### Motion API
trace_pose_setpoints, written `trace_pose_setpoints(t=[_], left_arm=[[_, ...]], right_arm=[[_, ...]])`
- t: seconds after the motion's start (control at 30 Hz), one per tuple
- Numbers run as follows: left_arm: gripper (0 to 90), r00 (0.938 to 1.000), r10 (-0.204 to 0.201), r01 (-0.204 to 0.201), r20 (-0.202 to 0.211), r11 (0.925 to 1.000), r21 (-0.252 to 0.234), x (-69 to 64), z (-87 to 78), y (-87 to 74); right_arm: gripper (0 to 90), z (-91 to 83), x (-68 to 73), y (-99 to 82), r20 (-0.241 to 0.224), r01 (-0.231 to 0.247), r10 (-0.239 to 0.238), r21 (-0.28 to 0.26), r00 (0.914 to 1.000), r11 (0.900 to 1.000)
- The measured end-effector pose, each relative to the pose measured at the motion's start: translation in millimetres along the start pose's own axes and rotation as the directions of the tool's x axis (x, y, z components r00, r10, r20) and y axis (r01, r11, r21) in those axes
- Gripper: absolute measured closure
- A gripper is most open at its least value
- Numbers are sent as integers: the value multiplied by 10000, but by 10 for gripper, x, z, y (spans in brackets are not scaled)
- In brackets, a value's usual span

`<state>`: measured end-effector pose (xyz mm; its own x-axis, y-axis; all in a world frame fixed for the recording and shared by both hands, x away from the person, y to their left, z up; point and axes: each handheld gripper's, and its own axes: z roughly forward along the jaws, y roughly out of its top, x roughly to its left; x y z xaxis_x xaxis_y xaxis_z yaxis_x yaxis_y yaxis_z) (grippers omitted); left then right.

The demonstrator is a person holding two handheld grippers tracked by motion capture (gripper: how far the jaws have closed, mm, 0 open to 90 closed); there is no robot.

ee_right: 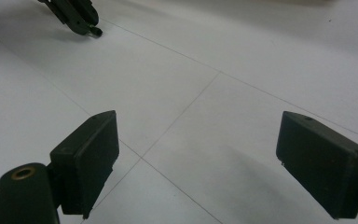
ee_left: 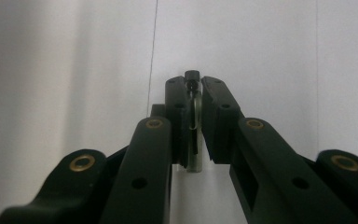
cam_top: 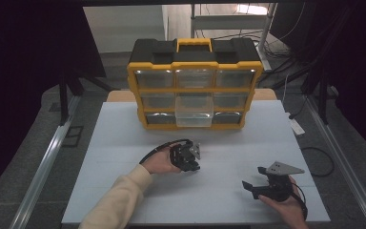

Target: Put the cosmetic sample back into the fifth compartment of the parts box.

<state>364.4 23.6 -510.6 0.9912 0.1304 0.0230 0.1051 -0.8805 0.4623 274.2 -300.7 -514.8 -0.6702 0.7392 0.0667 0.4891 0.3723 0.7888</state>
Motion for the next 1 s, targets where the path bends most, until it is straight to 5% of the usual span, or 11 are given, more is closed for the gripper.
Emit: trace_pose_setpoints(t=[0.63,1.0], left_arm=[[804,9972,-557,526,-502,9967,-613,-48,-247,24],[804,9927,-1094,1013,-502,9846,-1423,-85,-437,8]], right_arm=[[133,-3,-2,1,21,-22,23,-20,10000,10000],[134,-11,-3,2,83,-51,51,-56,10000,10000]])
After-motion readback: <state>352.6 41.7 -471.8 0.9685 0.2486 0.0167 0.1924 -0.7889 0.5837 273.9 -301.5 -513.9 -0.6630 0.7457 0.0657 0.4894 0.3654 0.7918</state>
